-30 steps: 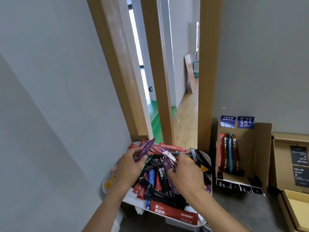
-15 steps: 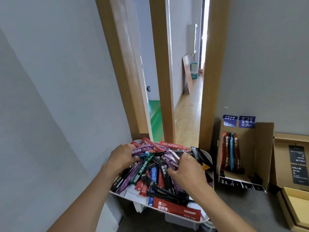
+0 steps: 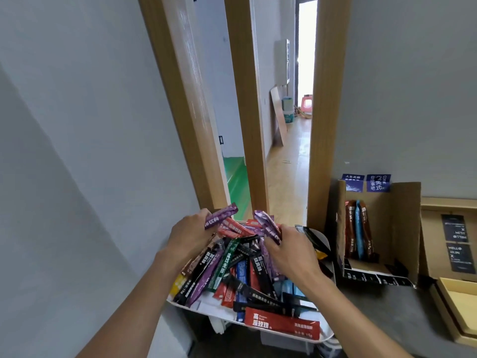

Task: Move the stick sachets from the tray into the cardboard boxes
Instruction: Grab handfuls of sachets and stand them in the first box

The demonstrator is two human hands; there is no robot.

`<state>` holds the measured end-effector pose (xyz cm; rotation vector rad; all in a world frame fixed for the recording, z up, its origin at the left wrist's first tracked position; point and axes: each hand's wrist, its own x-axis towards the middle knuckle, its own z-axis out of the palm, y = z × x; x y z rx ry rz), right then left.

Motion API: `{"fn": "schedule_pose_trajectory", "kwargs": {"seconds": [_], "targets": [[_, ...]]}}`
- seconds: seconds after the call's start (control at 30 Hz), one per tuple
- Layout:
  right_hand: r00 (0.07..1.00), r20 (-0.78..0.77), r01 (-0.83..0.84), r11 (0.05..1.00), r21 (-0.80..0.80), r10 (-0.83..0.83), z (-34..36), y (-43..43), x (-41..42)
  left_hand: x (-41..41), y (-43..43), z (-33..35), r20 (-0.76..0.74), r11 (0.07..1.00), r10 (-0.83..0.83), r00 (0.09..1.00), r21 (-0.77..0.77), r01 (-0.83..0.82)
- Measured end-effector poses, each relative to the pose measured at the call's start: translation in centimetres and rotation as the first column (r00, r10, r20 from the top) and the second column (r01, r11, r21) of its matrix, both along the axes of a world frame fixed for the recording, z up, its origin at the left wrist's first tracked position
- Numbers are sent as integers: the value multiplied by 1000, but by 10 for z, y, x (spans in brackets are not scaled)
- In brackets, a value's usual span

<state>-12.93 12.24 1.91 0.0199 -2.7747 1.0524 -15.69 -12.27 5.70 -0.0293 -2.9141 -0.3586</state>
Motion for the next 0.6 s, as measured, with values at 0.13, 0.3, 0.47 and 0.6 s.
{"fn": "schedule_pose_trajectory", "kwargs": {"seconds": [0.13, 0.3, 0.47, 0.6], "targets": [[999, -29, -35, 997, -67, 33, 9, -2, -7, 11, 12, 10, -48, 981, -30, 998, 190, 38], [978, 205, -22, 999, -41, 30, 6, -12, -10, 20, 26, -3, 60, 617, 34, 998, 784, -68], [953, 304, -22, 993, 120, -15, -3, -17, -6, 32, 31, -10, 198, 285, -58, 978, 943, -174], [966, 258, -1, 1000, -17, 5, 0, -16, -8, 47, 35, -12, 189, 340, -115, 975, 930, -140]]}}
